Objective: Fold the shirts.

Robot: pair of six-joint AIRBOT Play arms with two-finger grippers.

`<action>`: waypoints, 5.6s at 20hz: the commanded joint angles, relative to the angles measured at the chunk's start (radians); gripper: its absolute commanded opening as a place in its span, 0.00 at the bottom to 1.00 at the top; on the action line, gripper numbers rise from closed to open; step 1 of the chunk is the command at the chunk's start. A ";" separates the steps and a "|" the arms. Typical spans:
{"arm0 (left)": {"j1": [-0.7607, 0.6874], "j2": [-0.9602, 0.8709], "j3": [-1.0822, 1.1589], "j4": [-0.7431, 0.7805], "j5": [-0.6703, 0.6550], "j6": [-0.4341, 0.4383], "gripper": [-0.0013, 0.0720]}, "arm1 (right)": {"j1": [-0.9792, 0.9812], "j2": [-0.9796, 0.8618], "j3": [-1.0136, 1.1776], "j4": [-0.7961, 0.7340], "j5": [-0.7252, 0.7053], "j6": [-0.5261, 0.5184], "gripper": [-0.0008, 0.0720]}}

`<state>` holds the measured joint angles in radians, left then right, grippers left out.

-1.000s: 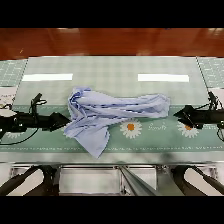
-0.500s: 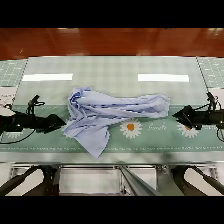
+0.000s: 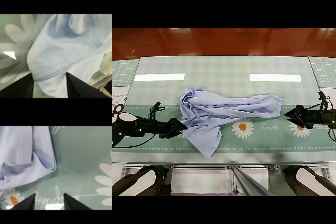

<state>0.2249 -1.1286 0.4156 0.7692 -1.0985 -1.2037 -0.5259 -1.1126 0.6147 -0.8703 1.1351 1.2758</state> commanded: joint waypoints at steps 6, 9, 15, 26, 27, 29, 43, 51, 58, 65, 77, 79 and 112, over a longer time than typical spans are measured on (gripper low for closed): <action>-0.124 0.000 0.002 -0.022 0.074 -0.021 0.06 | -0.001 0.001 0.000 0.008 -0.023 -0.006 0.57; -0.124 0.000 0.012 -0.027 0.074 -0.022 0.06 | -0.001 -0.019 0.000 0.007 -0.048 -0.006 0.57; -0.124 0.000 0.012 -0.046 0.074 -0.022 0.06 | 0.087 -0.198 0.046 0.024 -0.066 -0.019 0.57; -0.124 0.000 0.012 -0.064 0.079 -0.021 0.06 | 0.256 -0.347 0.166 0.030 -0.141 0.021 0.22; -0.124 0.000 0.012 -0.064 0.079 -0.021 0.06 | 0.256 -0.347 0.166 0.030 -0.142 0.019 0.12; -0.123 0.000 0.019 -0.063 0.082 -0.021 0.06 | 0.256 -0.346 0.172 0.030 -0.138 0.002 0.05; -0.061 0.211 1.189 -0.261 -0.018 -0.013 0.06 | 0.255 0.222 1.066 -0.085 0.018 0.129 0.04; -0.061 0.486 1.317 -0.076 0.100 -0.018 0.06 | 0.255 0.573 1.132 -0.340 0.040 0.248 0.04; -0.061 0.689 1.243 0.423 -0.054 -0.319 0.06 | 0.255 0.719 0.994 -0.461 0.410 0.375 0.04; -0.063 0.579 0.632 0.073 -0.056 -0.246 0.06 | 0.256 0.679 0.449 -0.232 0.217 0.293 0.04; -0.079 -0.294 0.753 -0.231 0.313 0.012 0.06 | 0.256 -0.238 0.486 0.199 -0.153 0.011 0.05; -0.098 -0.381 0.844 -0.231 0.313 0.023 0.06 | 0.256 -0.354 0.552 0.290 -0.172 0.008 0.05; 0.260 0.030 0.015 0.154 -0.113 -0.126 0.70 | -0.078 0.167 -0.031 0.135 0.118 -0.077 0.57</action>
<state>0.5568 -1.0981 0.4419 0.9337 -1.2572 -1.3254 -0.6033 -0.9508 0.5884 -0.7368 1.2465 1.2011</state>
